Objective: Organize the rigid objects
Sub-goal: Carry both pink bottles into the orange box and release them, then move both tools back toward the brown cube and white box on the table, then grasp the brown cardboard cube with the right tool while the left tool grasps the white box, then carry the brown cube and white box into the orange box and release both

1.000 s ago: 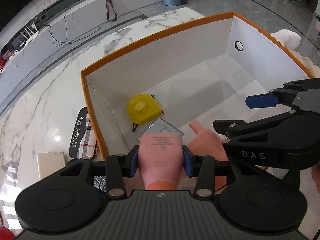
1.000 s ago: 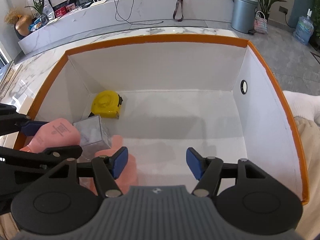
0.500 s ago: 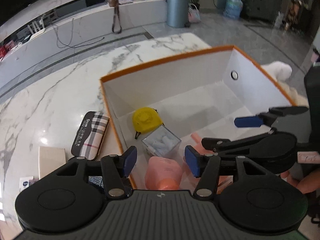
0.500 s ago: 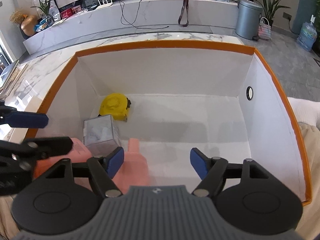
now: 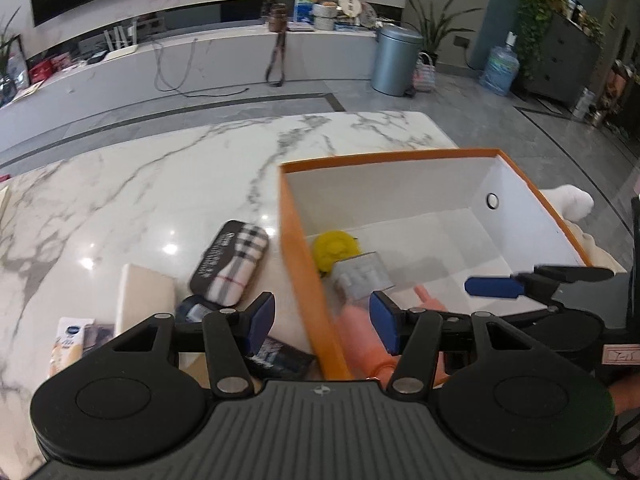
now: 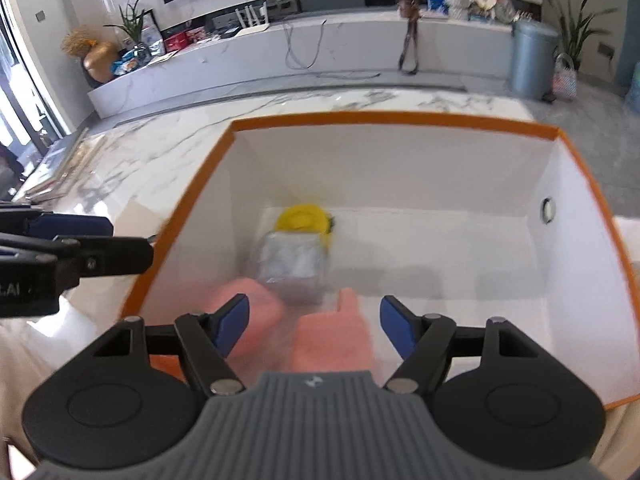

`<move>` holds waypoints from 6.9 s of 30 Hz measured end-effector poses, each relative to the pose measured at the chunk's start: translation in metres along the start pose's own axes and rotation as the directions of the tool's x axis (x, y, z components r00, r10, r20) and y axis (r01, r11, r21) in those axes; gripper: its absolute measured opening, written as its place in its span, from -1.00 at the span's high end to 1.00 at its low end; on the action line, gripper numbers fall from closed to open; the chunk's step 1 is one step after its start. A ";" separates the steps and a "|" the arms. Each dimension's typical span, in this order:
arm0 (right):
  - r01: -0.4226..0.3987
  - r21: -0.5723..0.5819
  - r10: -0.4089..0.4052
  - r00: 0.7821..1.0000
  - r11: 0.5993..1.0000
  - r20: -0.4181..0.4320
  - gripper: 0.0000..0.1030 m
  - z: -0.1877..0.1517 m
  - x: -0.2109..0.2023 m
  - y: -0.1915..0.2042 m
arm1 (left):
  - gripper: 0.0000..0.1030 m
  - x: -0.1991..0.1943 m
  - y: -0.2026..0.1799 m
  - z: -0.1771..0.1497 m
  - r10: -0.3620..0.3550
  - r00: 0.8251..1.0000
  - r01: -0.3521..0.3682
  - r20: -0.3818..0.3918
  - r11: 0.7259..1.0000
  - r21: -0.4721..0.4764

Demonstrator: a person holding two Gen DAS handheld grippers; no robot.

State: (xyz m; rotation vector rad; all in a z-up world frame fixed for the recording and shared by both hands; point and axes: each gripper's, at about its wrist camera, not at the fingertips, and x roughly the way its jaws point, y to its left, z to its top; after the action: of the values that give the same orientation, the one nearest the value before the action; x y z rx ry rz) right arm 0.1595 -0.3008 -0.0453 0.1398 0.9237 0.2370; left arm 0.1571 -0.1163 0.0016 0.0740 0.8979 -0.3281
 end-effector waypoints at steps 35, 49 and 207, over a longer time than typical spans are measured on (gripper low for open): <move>-0.039 -0.270 0.056 0.997 0.962 0.056 -0.12 0.008 0.004 0.146 | -0.13 -0.052 0.142 -0.058 0.076 0.995 -0.061 0.061 0.971 -0.230; -0.069 -0.374 0.045 0.996 0.925 -0.073 -0.10 0.000 0.061 0.179 | -0.13 0.006 0.170 -0.066 0.067 0.995 -0.085 -0.076 0.964 -0.251; 0.148 -0.122 -0.169 0.968 0.981 -0.184 -0.14 0.078 0.074 -0.061 | 0.37 0.127 -0.042 0.068 -0.176 0.969 0.159 -0.171 0.981 -0.110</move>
State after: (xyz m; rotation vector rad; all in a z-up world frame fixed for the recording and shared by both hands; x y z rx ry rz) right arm 0.2738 -0.3419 -0.0690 -0.0580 1.1078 0.1523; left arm 0.2688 -0.2010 -0.0517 -0.0619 1.1012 -0.4406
